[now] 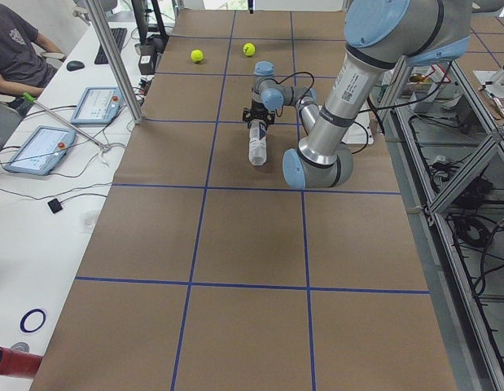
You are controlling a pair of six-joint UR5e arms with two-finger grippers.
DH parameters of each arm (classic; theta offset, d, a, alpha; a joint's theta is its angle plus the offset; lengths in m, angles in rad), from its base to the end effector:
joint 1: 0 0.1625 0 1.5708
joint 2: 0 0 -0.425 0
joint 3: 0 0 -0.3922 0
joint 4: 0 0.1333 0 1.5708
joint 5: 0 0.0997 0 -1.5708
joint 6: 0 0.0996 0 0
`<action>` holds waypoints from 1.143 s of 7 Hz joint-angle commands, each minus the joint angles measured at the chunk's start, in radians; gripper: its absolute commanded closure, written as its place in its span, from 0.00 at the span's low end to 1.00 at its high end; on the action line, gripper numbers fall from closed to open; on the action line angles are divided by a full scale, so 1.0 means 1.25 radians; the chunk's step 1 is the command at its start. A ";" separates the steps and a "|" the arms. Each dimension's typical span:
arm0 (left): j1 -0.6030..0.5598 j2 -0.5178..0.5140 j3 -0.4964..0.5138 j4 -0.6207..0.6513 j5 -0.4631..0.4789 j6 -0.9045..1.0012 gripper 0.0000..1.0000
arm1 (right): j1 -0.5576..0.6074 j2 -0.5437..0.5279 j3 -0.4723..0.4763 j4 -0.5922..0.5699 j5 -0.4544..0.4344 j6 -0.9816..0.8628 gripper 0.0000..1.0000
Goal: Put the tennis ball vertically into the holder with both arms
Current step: 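Close the left gripper around the can's open end, then lift the can with the left gripper and stand it upright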
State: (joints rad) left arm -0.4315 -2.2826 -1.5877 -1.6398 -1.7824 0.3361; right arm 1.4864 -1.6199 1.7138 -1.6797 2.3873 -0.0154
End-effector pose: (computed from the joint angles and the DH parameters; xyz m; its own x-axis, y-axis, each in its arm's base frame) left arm 0.5975 -0.3988 0.2198 0.0479 0.9941 0.0976 -0.6887 -0.0379 0.7241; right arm 0.0210 -0.4717 0.6199 0.6819 -0.0622 0.7288 0.0948 0.9955 -0.0038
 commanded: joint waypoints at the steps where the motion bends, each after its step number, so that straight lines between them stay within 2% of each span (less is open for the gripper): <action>1: 0.000 -0.001 0.000 0.000 0.000 -0.001 0.23 | 0.000 0.000 0.001 -0.001 0.002 0.000 0.00; 2: -0.002 -0.002 -0.018 -0.001 0.000 -0.001 0.25 | 0.000 0.000 0.001 -0.001 0.018 0.000 0.00; 5: -0.023 0.012 -0.161 -0.005 0.049 -0.006 0.26 | 0.000 0.000 0.002 0.004 0.022 -0.001 0.00; 6: -0.034 0.015 -0.196 -0.051 0.049 -0.094 0.31 | 0.000 0.000 0.002 0.006 0.023 -0.001 0.00; 8: -0.035 0.028 -0.179 -0.267 0.070 -0.246 0.31 | -0.001 0.000 0.001 0.006 0.021 0.000 0.00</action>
State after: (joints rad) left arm -0.4733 -2.2603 -1.8149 -1.8265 -1.7133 0.1512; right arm 1.4861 -1.6199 1.7157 -1.6726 2.4145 -0.0159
